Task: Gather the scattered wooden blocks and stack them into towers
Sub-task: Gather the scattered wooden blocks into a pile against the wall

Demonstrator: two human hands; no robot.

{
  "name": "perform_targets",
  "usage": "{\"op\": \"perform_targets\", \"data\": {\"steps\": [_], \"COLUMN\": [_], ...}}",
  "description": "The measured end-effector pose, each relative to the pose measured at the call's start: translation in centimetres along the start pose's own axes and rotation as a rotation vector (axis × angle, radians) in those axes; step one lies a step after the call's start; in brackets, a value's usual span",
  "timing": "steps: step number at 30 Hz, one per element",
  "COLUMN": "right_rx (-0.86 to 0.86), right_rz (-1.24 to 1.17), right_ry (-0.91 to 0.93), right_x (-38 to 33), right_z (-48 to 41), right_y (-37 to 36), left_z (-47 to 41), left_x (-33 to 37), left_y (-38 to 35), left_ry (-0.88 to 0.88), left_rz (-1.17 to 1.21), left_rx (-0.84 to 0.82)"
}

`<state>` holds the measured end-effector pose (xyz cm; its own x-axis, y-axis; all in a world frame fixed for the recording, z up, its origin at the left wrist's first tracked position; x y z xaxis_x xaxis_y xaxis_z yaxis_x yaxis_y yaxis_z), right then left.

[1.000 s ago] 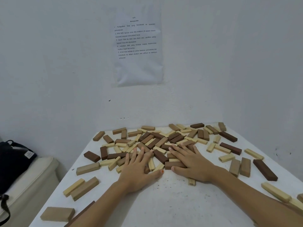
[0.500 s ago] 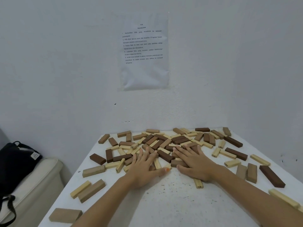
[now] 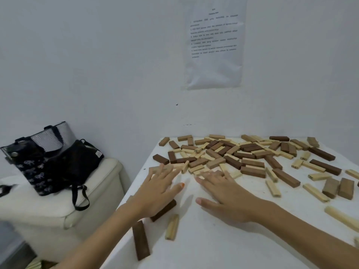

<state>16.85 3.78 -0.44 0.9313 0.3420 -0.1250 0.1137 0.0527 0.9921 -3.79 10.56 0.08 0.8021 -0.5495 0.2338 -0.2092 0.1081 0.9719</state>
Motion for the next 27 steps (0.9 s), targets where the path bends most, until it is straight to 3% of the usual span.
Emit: {"op": "perform_targets", "data": {"steps": [7, 10, 12, 20, 27], "right_rx": [-0.027, 0.003, 0.028, 0.164, 0.163], "right_rz": [-0.128, -0.094, -0.025, 0.168, 0.341], "right_ry": [0.107, 0.142, 0.159, 0.128, 0.03], "right_x": [-6.7, -8.1, -8.5, -6.2, -2.8], "right_z": [-0.1, -0.9, -1.5, -3.0, -3.9], "right_y": [-1.9, -3.0, -3.7, -3.7, -3.9], "left_z": [6.0, 6.9, 6.6, 3.3, -0.6], "left_x": [-3.2, -4.3, -4.9, -4.7, -4.4], "left_y": [-0.4, -1.7, -3.0, -4.6, -5.0], "left_ry": [0.08, 0.149, 0.081, 0.126, 0.187], "left_rz": [0.028, 0.062, -0.013, 0.003, 0.032], "left_rx": [-0.012, 0.049, 0.175, 0.159, 0.146]}}
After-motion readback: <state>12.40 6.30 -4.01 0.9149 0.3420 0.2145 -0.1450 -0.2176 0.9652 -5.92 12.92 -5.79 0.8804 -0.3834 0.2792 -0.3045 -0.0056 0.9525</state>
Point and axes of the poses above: each hand's wrist, its own z-axis away from the middle knuckle, its own y-axis out of the back of the hand, x = y × z, the point moved 1 cm from there along -z, towards the middle knuckle, and after that the axes turned 3 degrees about y, right-handed, at the moved point
